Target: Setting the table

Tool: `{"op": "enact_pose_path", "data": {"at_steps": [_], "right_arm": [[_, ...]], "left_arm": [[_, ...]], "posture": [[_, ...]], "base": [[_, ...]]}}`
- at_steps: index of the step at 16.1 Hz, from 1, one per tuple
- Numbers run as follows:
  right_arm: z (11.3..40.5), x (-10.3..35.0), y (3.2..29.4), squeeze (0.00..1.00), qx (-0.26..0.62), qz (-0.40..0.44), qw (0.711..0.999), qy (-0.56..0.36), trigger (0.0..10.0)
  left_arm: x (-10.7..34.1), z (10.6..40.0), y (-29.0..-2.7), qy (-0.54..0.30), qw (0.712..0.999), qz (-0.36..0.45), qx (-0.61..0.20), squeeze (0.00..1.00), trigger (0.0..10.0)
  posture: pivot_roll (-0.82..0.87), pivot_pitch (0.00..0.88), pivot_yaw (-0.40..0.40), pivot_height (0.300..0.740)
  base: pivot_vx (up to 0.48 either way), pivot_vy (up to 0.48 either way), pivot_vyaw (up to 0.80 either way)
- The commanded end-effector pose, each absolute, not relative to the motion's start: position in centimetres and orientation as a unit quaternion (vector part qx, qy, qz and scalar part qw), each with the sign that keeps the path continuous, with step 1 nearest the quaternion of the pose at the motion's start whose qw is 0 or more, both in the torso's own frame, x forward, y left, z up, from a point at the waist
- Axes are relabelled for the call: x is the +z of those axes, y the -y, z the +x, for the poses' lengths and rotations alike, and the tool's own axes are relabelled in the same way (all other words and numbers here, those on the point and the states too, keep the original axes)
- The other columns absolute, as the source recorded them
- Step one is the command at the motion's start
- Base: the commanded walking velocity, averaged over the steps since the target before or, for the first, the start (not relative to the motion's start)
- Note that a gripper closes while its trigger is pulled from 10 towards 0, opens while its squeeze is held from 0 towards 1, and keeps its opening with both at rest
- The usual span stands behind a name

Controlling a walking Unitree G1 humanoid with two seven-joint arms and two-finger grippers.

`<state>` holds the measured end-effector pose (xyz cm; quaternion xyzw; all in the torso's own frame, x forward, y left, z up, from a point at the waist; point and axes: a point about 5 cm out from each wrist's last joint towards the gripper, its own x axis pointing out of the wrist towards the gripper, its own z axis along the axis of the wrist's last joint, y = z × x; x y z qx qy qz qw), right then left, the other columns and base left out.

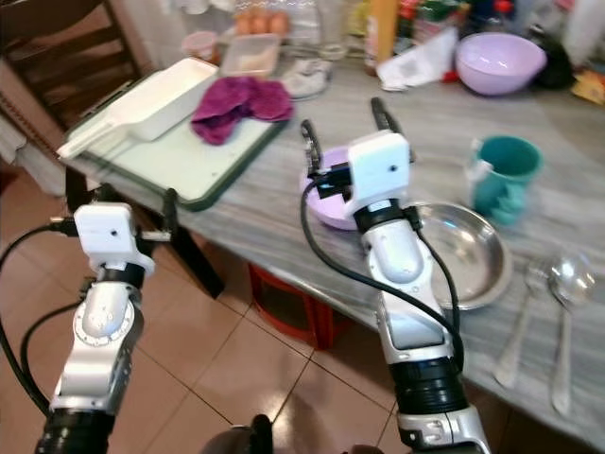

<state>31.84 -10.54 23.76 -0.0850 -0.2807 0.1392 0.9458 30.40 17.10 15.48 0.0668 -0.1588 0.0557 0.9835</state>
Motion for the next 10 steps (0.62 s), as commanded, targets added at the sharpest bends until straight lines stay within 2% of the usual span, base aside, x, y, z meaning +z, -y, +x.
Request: {"op": "enact_pose_path", "data": {"at_steps": [1, 5, 8, 10], "right_arm": [[31.3, 23.9, 9.3, 0.00, 0.168, -0.082, 0.939, 0.289, 10.0], [31.0, 22.8, 8.7, 0.00, 0.183, -0.074, 0.942, 0.272, 10.0], [31.0, 22.3, 8.4, 0.00, 0.187, -0.072, 0.943, 0.266, 10.0], [31.0, 21.9, 8.3, 0.00, 0.187, -0.069, 0.945, 0.260, 10.0]], "left_arm": [[15.1, 30.3, -18.4, 0.152, 0.981, 0.080, 0.089, 0.00, 10.0], [14.2, 30.2, -19.4, 0.136, 0.975, 0.107, 0.137, 0.00, 10.0], [13.3, 29.9, -21.3, 0.121, 0.963, 0.133, 0.199, 0.00, 10.0], [12.3, 29.8, -21.7, 0.108, 0.962, 0.144, 0.204, 0.00, 10.0]], "posture": [[-0.09, 0.124, 0.100, 0.740], [-0.09, 0.111, 0.096, 0.740], [-0.08, 0.103, 0.098, 0.740], [-0.08, 0.090, 0.101, 0.740]], "base": [[0.000, 0.000, 0.79], [0.000, 0.000, 0.79], [0.000, 0.000, 0.79], [0.000, 0.000, 0.79]]}}
